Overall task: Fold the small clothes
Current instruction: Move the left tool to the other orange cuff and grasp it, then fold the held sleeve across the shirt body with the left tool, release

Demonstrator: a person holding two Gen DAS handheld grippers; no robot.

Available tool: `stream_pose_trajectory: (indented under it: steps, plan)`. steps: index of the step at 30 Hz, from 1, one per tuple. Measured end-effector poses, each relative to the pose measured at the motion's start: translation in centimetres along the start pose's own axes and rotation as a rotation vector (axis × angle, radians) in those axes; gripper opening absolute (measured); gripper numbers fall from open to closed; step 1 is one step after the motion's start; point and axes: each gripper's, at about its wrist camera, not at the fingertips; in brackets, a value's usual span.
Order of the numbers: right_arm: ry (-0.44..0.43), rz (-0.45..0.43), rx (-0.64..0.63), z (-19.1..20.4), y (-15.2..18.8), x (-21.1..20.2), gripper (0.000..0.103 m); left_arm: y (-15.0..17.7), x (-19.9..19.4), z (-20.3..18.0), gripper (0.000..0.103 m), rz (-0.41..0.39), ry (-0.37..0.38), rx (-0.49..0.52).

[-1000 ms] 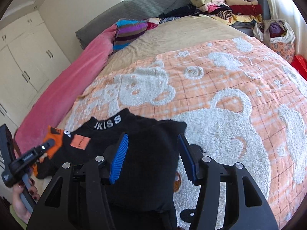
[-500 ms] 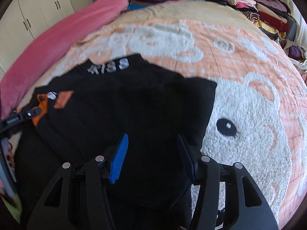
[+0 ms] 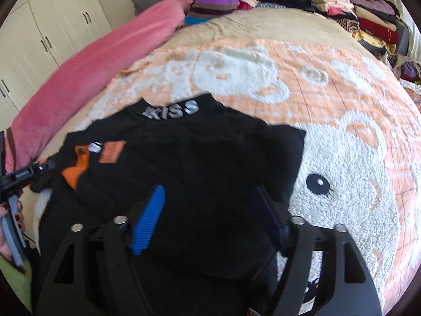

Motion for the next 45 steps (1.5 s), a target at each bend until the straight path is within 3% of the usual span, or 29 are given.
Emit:
stream_pose_trajectory:
  steps: [5, 10, 16, 26, 36, 42, 44, 45]
  plan:
    - [-0.052, -0.052, -0.044, 2.6, -1.0, -2.2, 0.094, -0.3, -1.6, 1.1, 0.064, -0.017, 0.005, -0.016]
    - [-0.086, -0.091, -0.105, 5.8, -1.8, -3.7, 0.096, -0.8, -3.0, 3.0, 0.073, -0.037, -0.006, -0.053]
    - [-0.127, -0.119, -0.174, 9.5, -2.7, -4.6, 0.098, -0.6, -4.0, 5.5, 0.075, -0.046, -0.026, -0.097]
    - [-0.177, -0.058, -0.243, 13.9, -2.2, -2.7, 0.098, -0.5, -4.4, 10.5, 0.076, -0.063, -0.076, -0.211]
    - [-0.179, -0.002, -0.27, 15.8, -0.9, -0.7, 0.098, 0.7, -2.6, 19.1, 0.076, -0.12, -0.151, -0.515]
    - [-0.165, 0.037, -0.261, 15.4, 0.2, 0.0, 0.098, 0.6, -0.9, 22.1, 0.076, -0.159, -0.193, -0.626]
    - [-0.155, 0.044, -0.246, 14.8, 0.4, 0.1, 0.098, 0.4, -0.5, 22.7, 0.069, -0.175, -0.212, -0.645]
    - [-0.152, 0.046, -0.235, 14.4, 0.5, 0.1, 0.098, 0.1, -0.3, 22.8, 0.057, -0.183, -0.244, -0.646]
Point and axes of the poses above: each gripper's, at about its wrist camera, not at the fingertips, and x roughly the way its jaws point, z to its left, y to its underside
